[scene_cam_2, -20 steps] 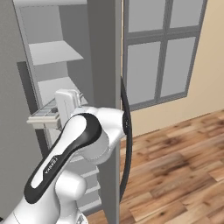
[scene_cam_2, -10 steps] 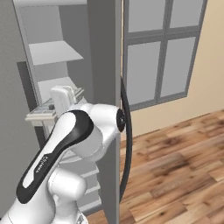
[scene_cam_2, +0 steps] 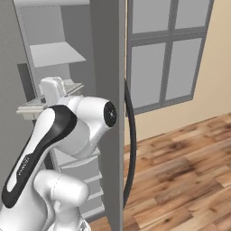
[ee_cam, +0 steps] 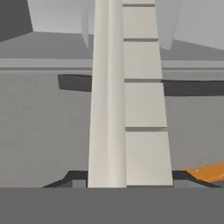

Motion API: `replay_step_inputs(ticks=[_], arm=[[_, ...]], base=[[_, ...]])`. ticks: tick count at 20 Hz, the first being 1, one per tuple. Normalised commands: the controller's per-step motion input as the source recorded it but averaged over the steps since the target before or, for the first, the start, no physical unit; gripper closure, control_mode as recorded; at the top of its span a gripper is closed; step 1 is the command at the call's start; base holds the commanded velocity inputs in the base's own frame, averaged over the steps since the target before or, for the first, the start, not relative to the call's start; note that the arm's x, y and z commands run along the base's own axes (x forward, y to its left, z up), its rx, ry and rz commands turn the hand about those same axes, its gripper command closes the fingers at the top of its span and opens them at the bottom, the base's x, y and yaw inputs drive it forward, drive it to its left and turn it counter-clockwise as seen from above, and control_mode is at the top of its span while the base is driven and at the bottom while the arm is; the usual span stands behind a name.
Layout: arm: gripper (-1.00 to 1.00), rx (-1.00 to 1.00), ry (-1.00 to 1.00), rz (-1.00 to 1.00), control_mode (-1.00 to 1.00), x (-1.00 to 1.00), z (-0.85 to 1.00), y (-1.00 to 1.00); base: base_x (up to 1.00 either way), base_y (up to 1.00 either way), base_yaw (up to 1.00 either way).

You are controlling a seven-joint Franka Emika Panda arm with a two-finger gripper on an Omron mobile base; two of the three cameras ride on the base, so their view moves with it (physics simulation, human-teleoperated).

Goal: The ice cube tray has been filled with water. Take the tray and place it in the freezer to make ice. Close the freezer door after placing the tray.

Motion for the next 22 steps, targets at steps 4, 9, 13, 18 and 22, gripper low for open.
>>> replay_step_inputs(ticks=[4,9,13,18,22], arm=[[1.0,0.0,0.0,-0.02,-1.0,0.0,0.2,0.25],[1.0,0.0,-0.02,0.0,-1.0,0.1,0.07,0.2],[1.0,0.0,-0.04,0.0,-1.0,0.24,0.1,0.01],[1.0,0.0,-0.08,0.0,-1.0,0.34,0.17,0.0],[1.0,0.0,-0.09,0.02,-1.0,0.33,0.19,0.0]], base=[[0.0,0.0,0.0],[0.0,0.0,0.0],[0.0,0.0,0.0],[0.0,0.0,0.0],[0.0,0.0,0.0]])
